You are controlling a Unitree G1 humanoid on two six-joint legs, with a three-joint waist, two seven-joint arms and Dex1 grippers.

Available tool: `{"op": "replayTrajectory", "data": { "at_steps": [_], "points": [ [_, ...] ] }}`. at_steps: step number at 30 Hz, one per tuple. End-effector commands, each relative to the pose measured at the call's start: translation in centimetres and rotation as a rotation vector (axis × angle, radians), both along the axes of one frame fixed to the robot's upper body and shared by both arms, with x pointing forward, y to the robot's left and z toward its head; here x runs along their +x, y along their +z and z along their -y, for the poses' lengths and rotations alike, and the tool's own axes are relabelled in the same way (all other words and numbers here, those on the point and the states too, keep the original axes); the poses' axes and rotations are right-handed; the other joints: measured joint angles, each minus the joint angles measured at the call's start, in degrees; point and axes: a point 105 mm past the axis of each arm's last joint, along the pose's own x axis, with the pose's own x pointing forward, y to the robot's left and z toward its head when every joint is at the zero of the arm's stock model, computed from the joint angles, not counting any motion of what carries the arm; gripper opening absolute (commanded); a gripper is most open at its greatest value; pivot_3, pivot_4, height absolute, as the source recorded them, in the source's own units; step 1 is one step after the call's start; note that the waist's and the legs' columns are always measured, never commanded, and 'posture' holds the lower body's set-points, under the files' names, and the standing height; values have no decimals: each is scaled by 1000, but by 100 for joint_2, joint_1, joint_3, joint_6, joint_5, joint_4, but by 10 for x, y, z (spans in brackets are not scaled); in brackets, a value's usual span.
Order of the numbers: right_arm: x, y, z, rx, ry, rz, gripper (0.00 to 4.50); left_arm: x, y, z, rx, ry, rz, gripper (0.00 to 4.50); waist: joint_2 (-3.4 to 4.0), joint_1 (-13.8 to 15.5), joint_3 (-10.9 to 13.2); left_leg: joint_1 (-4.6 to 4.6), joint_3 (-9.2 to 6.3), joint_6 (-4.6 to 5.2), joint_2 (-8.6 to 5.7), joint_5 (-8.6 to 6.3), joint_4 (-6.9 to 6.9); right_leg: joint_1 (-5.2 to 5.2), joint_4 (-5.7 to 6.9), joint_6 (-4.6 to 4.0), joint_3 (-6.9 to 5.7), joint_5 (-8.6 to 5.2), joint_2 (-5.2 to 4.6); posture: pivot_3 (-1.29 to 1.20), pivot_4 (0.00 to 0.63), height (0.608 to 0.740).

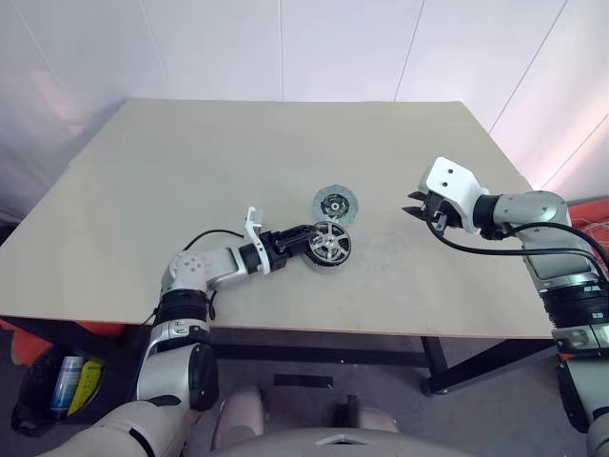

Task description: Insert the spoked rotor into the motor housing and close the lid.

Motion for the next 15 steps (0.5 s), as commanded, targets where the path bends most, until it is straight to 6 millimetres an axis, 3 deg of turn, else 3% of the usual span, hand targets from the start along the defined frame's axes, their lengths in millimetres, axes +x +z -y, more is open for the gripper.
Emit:
{"op": "replayTrajectory", "data": {
  "at_steps": [1,9,15],
  "points": [
    [3,16,-7,9,28,56,1331,12,19,-25,-16,94,89,2625,1,-10,0,0,0,0,1,0,0,-1,0,0,0,0,1,0,0,740],
    [4,16,-21,31,67,59,1331,24,41,-59,4,200,192,2625,3,10,2,-11,0,1,-3,-1,0,-9,-1,0,0,0,-1,0,0,740],
    [-9,12,-68,108,230,24,1331,27,46,-69,31,258,252,2625,4,11,3,-17,-1,0,1,-1,0,-13,0,0,0,0,0,0,0,740]
  ]
}}
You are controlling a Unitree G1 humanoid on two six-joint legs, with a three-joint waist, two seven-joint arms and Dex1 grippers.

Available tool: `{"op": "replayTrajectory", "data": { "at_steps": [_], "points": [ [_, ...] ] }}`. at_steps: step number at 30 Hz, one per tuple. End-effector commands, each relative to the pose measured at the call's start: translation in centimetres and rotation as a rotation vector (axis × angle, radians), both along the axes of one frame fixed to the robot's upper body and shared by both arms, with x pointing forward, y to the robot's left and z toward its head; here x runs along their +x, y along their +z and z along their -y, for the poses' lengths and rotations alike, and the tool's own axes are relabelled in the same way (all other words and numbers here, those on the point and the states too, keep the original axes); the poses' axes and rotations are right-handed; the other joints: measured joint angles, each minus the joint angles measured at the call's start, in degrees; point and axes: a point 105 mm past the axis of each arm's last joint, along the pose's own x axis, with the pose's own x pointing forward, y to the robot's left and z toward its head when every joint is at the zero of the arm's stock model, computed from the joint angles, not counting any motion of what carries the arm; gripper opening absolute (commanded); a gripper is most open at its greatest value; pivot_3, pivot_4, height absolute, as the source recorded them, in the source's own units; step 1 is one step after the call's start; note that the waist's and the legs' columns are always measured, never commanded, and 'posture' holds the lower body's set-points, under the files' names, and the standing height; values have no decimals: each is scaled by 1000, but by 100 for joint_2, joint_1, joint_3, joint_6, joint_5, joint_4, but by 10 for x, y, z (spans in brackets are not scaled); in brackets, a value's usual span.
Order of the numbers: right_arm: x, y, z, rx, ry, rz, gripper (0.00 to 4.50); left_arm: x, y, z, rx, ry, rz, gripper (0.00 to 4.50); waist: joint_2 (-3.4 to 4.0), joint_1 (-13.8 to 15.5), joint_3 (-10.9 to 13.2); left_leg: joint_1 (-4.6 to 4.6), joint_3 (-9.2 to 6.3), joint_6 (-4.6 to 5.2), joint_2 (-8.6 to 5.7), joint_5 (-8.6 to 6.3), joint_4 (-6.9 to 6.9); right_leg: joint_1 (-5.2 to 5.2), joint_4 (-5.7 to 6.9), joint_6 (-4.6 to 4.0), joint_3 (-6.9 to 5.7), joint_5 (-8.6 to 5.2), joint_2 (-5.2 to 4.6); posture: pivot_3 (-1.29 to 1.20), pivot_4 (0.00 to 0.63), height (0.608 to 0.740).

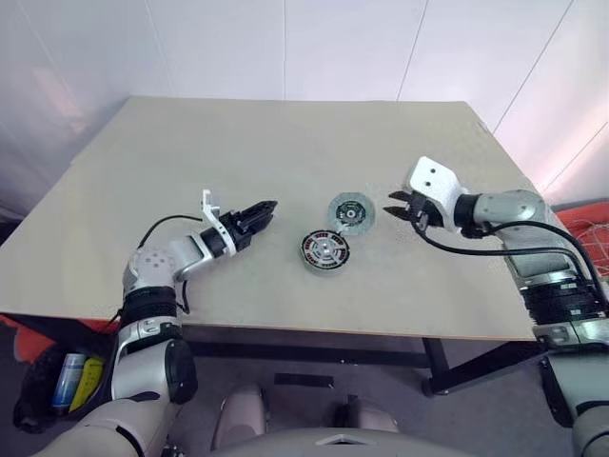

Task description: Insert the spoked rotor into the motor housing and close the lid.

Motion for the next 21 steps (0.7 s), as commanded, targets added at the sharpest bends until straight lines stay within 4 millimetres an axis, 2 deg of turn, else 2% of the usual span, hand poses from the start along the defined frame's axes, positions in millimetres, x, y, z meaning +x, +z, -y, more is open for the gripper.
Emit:
{"op": "replayTrajectory", "data": {
  "at_steps": [1,4,7,9,13,19,21],
  "points": [
    [-11,10,-34,46,129,20,1331,4,17,-6,25,41,99,2625,1,-2,0,-1,0,0,0,0,-1,-3,1,0,0,0,0,0,0,740],
    [-21,1,-60,85,204,-27,1331,4,15,-6,107,65,151,2625,1,-8,0,-4,0,0,0,1,-1,-6,1,0,0,0,0,0,0,740],
    [-26,-8,-75,122,232,-66,747,2,19,-4,148,63,193,2651,0,-6,0,-4,0,-3,0,-1,-1,-6,2,0,0,0,0,0,0,740],
    [-26,-18,-77,111,227,-85,63,2,20,-4,169,69,204,2651,0,10,0,-4,-2,-22,0,-8,-1,-5,4,0,0,0,0,0,0,740],
    [-27,-35,-81,132,207,-133,21,4,19,-9,189,98,204,2651,0,2,0,0,-2,-29,-1,-6,-1,-1,5,0,1,0,0,0,0,740],
    [-35,-88,-84,106,157,-247,21,7,20,-15,219,128,212,2651,0,-18,0,2,-2,-35,1,-2,-4,-4,9,0,1,0,3,0,0,740],
    [-34,-94,-81,94,140,-240,21,8,22,-16,230,133,220,2651,-2,-27,-2,14,-1,-35,1,-3,-4,4,9,1,4,0,3,0,0,740]
  ]
}}
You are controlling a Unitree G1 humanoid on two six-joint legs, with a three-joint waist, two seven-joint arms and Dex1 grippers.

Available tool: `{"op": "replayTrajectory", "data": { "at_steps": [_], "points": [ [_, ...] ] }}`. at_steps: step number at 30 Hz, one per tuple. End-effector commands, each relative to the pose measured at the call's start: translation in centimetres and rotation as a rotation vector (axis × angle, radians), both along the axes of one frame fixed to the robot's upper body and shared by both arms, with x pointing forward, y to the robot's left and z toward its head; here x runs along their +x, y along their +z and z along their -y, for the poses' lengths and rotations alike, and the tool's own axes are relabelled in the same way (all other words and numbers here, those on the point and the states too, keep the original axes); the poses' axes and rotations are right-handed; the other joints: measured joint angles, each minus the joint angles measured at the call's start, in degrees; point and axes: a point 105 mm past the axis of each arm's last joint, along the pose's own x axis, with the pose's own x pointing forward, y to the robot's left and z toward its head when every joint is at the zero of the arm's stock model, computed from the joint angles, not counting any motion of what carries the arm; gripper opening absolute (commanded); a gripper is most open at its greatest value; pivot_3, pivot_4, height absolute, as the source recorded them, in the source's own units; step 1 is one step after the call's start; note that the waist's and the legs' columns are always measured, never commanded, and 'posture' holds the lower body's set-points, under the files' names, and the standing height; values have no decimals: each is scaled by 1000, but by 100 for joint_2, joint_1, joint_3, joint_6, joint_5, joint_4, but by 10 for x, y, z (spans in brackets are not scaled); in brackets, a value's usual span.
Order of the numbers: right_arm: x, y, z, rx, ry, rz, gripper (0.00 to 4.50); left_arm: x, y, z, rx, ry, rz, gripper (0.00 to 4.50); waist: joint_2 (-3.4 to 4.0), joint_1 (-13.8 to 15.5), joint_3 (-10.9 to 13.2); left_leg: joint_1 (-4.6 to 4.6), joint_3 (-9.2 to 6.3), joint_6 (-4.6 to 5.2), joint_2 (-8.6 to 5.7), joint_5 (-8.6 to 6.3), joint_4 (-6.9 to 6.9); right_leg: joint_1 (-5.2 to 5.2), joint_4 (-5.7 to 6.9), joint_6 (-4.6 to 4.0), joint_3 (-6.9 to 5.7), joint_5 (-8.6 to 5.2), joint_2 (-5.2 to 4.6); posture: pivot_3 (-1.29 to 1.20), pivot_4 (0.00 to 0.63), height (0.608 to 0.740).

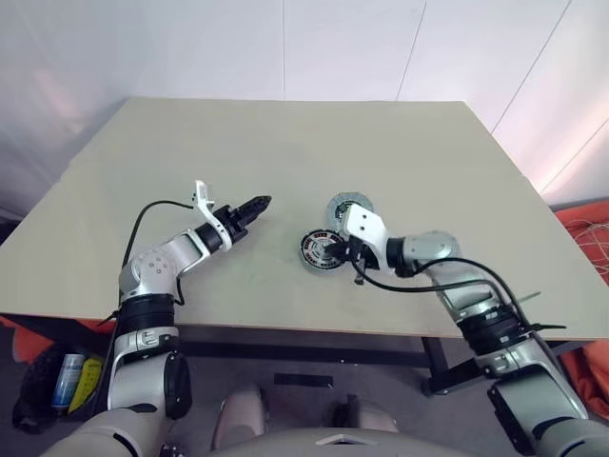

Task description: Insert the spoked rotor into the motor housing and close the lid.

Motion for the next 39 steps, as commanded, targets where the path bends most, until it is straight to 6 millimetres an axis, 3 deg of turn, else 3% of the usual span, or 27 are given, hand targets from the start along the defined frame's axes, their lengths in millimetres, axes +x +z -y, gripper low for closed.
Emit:
{"op": "replayTrajectory", "data": {
  "at_steps": [1,13,20,24,27,34,36,39],
  "points": [
    [0,-17,5,-43,-30,-14,21,4,19,-3,25,16,74,2651,-1,-2,0,14,0,-1,0,0,0,13,0,0,0,0,0,0,0,740],
    [19,45,11,38,-19,160,21,7,18,3,19,8,78,2651,-1,9,1,20,-1,-12,-2,6,-3,18,0,9,9,5,2,0,0,740],
    [15,18,12,12,-26,82,21,6,17,2,24,14,79,2651,-1,10,1,-21,-1,-6,-2,4,-3,-19,-5,6,8,5,6,0,0,740],
    [7,-7,14,-12,-30,13,21,6,16,-1,30,27,79,2651,-1,12,1,-20,-1,1,-2,-1,-2,-14,-8,6,7,5,6,0,0,740],
    [6,-13,15,-31,-30,21,21,7,17,-2,32,33,81,2651,-1,9,1,0,0,-1,0,0,-2,2,-7,6,8,5,6,0,0,740],
    [21,54,17,6,6,209,21,7,17,1,69,25,110,2651,0,10,2,9,-1,-9,0,4,-2,9,-3,7,9,6,6,0,0,740],
    [16,72,17,-17,70,228,21,5,18,6,94,-3,127,2651,0,11,2,6,-1,-8,0,4,-2,7,-3,7,9,6,6,0,0,740],
    [0,79,18,-133,210,212,21,1,19,13,144,-50,149,2651,0,23,2,-7,-2,-3,0,1,-3,-4,-5,6,8,6,6,0,0,740]
  ]
}}
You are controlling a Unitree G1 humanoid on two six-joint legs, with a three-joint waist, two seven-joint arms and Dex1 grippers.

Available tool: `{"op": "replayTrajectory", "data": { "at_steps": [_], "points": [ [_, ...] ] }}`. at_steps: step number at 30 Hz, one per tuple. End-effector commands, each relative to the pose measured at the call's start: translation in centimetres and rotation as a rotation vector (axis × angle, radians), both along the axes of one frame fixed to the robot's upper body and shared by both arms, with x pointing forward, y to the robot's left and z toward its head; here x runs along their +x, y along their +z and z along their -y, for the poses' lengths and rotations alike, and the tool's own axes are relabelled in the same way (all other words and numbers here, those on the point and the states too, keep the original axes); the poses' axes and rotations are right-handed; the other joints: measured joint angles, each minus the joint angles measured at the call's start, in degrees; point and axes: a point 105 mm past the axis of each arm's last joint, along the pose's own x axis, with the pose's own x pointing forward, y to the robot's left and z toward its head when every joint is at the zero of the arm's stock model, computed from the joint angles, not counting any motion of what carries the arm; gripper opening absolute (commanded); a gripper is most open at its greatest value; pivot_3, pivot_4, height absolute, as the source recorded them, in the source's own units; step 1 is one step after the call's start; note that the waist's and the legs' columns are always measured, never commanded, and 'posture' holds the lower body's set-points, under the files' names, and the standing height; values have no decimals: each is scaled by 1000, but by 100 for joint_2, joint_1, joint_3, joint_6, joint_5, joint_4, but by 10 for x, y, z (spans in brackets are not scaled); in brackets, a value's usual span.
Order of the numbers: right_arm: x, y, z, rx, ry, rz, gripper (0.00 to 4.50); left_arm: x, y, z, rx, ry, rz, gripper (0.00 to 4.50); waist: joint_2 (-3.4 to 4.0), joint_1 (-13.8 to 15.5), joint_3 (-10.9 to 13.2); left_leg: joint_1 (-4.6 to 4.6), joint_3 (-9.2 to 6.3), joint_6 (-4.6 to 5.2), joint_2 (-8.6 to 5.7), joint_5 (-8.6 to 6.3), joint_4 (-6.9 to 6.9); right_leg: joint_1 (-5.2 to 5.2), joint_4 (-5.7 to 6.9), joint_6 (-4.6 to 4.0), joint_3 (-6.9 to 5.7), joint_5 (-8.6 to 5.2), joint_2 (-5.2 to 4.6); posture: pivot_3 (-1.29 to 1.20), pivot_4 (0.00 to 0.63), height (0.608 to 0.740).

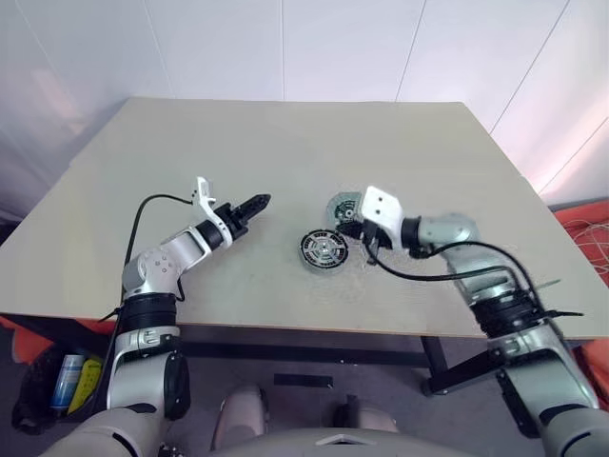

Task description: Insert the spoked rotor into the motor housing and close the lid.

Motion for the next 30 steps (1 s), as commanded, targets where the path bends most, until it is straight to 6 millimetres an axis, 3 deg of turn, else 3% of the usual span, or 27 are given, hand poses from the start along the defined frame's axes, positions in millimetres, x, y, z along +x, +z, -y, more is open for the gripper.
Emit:
{"op": "replayTrajectory", "data": {
  "at_steps": [1,4,7,18,30],
  "points": [
    [-19,22,-5,-122,180,38,21,-3,17,6,82,-55,95,2651,-1,7,0,-4,0,4,0,-2,0,-1,-2,0,0,0,0,0,0,740],
    [-31,18,-5,-210,295,6,21,-2,14,9,147,-73,112,2651,-1,2,0,-4,1,9,0,-5,1,0,-6,0,0,0,0,0,0,740],
    [-36,5,-4,-342,418,-18,612,5,21,12,187,-54,159,2651,0,-2,0,-5,1,7,1,-3,2,-5,-1,0,0,0,-1,0,0,740],
    [-22,-22,-24,-512,589,47,4339,-1,12,30,266,-102,188,2651,0,-15,0,-16,1,4,3,2,10,-19,13,-9,-1,5,0,0,0,740],
    [-21,-36,-25,-532,634,19,4429,-1,10,15,269,-40,182,2651,0,-10,0,-21,0,28,3,10,17,-18,13,-12,-4,6,-1,0,0,740]
  ]
}}
